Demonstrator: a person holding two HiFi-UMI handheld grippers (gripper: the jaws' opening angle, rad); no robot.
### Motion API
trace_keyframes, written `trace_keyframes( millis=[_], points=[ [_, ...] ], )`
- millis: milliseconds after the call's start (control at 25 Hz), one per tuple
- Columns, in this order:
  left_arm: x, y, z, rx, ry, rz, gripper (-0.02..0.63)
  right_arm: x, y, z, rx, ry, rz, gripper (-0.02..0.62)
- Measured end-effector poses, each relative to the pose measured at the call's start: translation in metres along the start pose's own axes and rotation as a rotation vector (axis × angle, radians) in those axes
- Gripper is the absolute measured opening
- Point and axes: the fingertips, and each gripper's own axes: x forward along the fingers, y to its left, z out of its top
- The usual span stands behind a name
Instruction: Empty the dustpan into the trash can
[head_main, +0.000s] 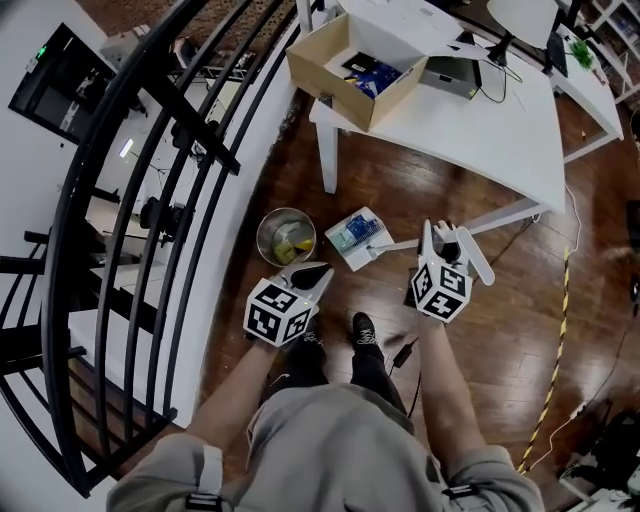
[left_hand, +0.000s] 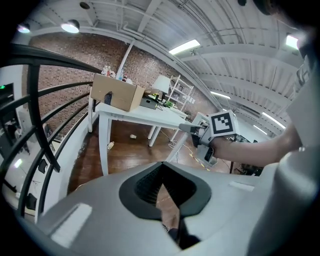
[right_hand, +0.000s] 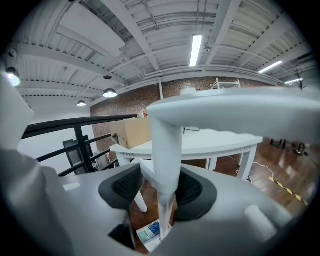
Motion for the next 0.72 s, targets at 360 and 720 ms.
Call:
trace_keyframes(
  millis=[360, 720],
  points=[
    [-0.027, -0.014, 0.016, 0.016, -0.078, 0.072, 0.006, -0.061, 0.027, 0.110, -0.119, -0.178, 0.187, 0.170],
    [-0.087, 0.006, 0.035, -0.017, -0.200, 0.218, 0.006, -0.126, 0.094, 0.221, -0.185, -0.343, 0.430, 0.166]
  ],
)
